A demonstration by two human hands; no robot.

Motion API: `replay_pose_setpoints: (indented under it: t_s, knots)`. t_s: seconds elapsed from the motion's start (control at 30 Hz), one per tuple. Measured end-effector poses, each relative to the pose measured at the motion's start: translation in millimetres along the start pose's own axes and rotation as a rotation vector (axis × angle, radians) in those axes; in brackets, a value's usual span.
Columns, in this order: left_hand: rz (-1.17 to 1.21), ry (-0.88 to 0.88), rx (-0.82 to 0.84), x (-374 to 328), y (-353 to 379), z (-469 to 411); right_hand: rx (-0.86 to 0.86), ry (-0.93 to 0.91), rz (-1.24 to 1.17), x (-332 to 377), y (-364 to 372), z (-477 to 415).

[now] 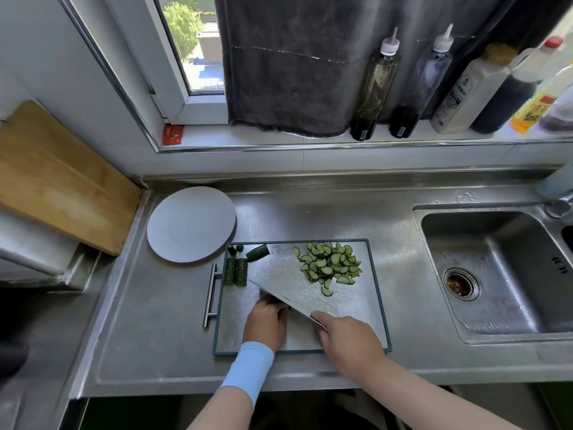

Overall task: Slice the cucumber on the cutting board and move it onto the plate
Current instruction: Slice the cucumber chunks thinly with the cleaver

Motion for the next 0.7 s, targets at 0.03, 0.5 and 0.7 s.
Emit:
replay_pose_setpoints:
  t_s: [0.03, 0.5, 0.7]
  knots:
    - [-0.011, 0.001, 0.002, -0.9, -0.6, 0.4, -0.001, -0.001, 0.001, 0.5, 0.1, 2.9]
    - [-0.041, -0.049, 0.013, -4.2, -3.6, 0.2, 0.012, -0.013, -0.008, 1.3, -5.1, 4.3]
    - [-0.028, 0.002, 0.015, -5.2, -5.6, -0.5, 0.04, -0.017, -0.068, 4.0, -2.2, -5.5]
Point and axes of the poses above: each hand's wrist, its own z-axis away from the middle knuckle, its own y-axis out of the palm, x = y × z, the point moved 1 cm from there along -z, towards the middle knuckle, and after that the axes turned 1 degree about z, right-handed, at the moved point
